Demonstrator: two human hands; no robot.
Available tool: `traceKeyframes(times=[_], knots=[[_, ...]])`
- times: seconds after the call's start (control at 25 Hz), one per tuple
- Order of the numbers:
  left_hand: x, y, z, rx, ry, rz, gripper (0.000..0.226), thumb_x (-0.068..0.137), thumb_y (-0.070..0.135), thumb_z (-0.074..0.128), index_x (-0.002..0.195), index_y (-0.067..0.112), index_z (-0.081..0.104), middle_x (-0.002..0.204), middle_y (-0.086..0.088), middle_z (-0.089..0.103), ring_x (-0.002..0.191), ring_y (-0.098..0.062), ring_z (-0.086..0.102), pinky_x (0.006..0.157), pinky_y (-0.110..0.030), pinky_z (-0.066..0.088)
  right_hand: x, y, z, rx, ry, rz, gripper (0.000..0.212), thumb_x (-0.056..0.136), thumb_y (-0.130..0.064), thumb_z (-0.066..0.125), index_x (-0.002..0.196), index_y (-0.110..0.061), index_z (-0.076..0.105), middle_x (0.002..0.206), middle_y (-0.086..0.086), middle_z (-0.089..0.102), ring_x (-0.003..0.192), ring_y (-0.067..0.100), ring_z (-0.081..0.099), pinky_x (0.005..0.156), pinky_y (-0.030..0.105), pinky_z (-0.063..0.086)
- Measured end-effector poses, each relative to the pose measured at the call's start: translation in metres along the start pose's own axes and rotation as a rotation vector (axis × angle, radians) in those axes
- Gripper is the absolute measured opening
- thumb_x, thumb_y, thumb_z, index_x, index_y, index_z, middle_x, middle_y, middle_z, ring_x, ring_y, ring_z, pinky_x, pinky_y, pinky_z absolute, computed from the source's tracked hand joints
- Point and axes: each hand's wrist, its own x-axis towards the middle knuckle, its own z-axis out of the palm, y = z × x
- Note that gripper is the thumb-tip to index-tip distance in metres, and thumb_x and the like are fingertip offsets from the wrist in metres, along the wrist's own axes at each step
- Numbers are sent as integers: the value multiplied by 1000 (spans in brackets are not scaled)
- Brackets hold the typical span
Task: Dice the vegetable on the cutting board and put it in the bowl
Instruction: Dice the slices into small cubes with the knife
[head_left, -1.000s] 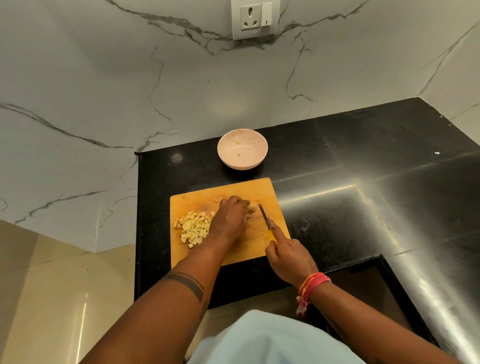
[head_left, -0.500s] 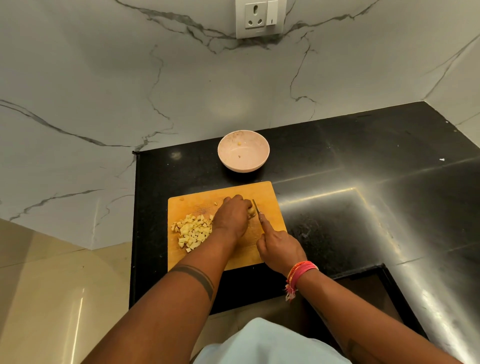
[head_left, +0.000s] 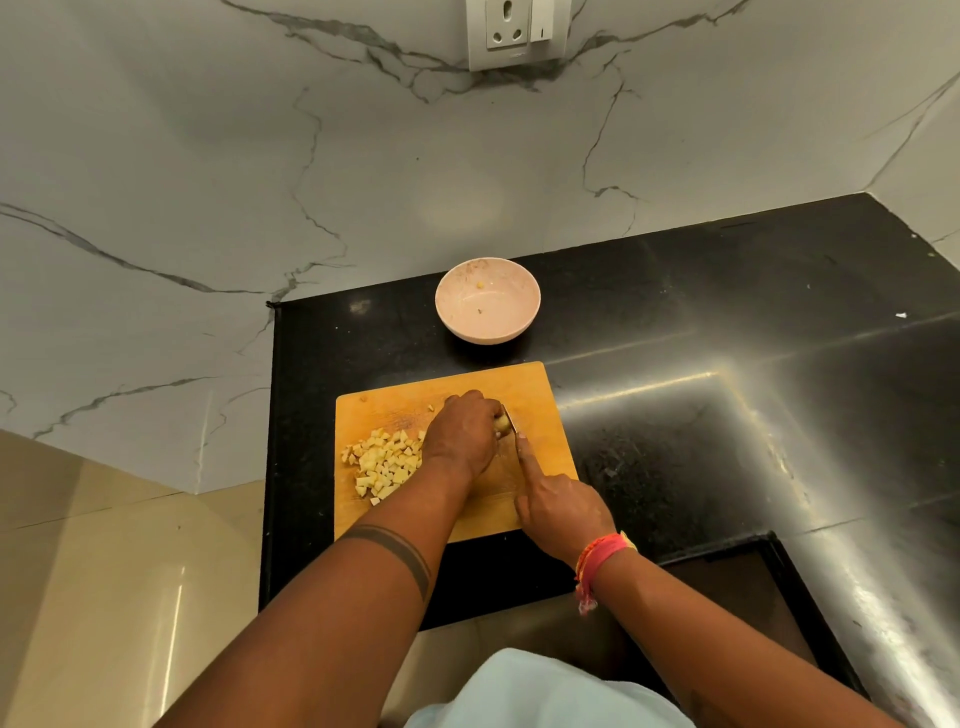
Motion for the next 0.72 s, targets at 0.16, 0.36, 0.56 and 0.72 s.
traceKeyframes(times=[0.16, 0.36, 0.56, 0.72], knots=[[1, 2, 1, 0, 5, -17, 32, 96, 25, 68, 128, 24, 68, 119, -1, 64, 112, -25, 56, 86, -40, 57, -30, 4, 11, 7, 19, 26, 74, 102, -34, 32, 159, -31, -15, 70, 1, 59, 56, 19, 56, 55, 36, 50], [3, 3, 0, -59, 5, -74, 32, 92, 24, 73, 124, 23, 70, 116, -3, 69, 107, -25, 60, 87, -42, 58, -38, 3, 1, 56, 56, 47, 70, 102, -34, 32, 161, -30, -7, 67, -1, 58, 55, 17, 55, 51, 34, 44], [3, 0, 8, -108, 40, -107, 31, 94, 20, 70, 124, 23, 70, 113, -4, 71, 103, -24, 64, 86, -41, 59, -20, -1, -13, 78, 77, 38, 70, 101, -33, 33, 161, -32, -5, 67, 0, 58, 55, 19, 56, 53, 36, 48], [4, -1, 12, -130, 72, -113, 27, 94, 17, 70, 120, 23, 72, 104, -3, 73, 96, -22, 67, 82, -40, 60, -1, -6, -19, 57, 55, 25, 69, 101, -34, 33, 161, -33, -1, 69, 3, 59, 56, 22, 56, 56, 38, 51]])
